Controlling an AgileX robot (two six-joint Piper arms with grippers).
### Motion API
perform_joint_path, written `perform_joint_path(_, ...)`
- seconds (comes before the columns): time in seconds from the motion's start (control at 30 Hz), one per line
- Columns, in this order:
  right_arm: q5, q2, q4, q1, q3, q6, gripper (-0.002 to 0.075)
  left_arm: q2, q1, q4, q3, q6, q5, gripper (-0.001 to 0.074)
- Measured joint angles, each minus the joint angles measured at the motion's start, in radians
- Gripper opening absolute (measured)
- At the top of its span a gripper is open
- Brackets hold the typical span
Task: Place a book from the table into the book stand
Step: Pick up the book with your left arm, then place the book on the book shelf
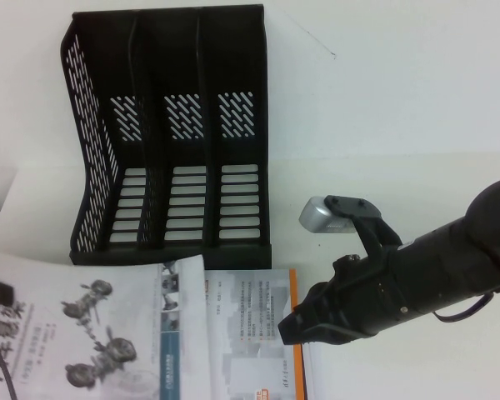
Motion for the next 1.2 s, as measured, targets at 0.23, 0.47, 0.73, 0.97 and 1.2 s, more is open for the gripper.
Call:
perform_joint_path(0.23, 0.032, 0.0, 0.001, 0.0, 0.002, -0.001, 0.0004, -0.286, 0.0, 0.082, -0.05, -0.143, 0.017, 0.0116)
perform_joint_path(0.47, 0.069, 0.0, 0.001, 0.0, 0.002, -0.001, 0.0004, -0.522, 0.0, 0.114, -0.14, -0.261, 0.046, 0.0114)
perform_joint_path(0.73, 0.096, 0.0, 0.001, 0.0, 0.002, -0.015, 0.0004, -0.588, -0.004, 0.101, -0.302, -0.345, 0.039, 0.0114)
perform_joint_path(0.97, 0.112, 0.0, 0.019, 0.0, 0.002, -0.021, 0.0004, -0.53, -0.116, 0.047, -0.495, -0.382, 0.046, 0.0114)
perform_joint_path(1.2, 0.147, 0.0, 0.022, 0.0, 0.002, -0.023, 0.0004, -0.353, -0.252, 0.127, -0.708, -0.441, 0.046, 0.0114)
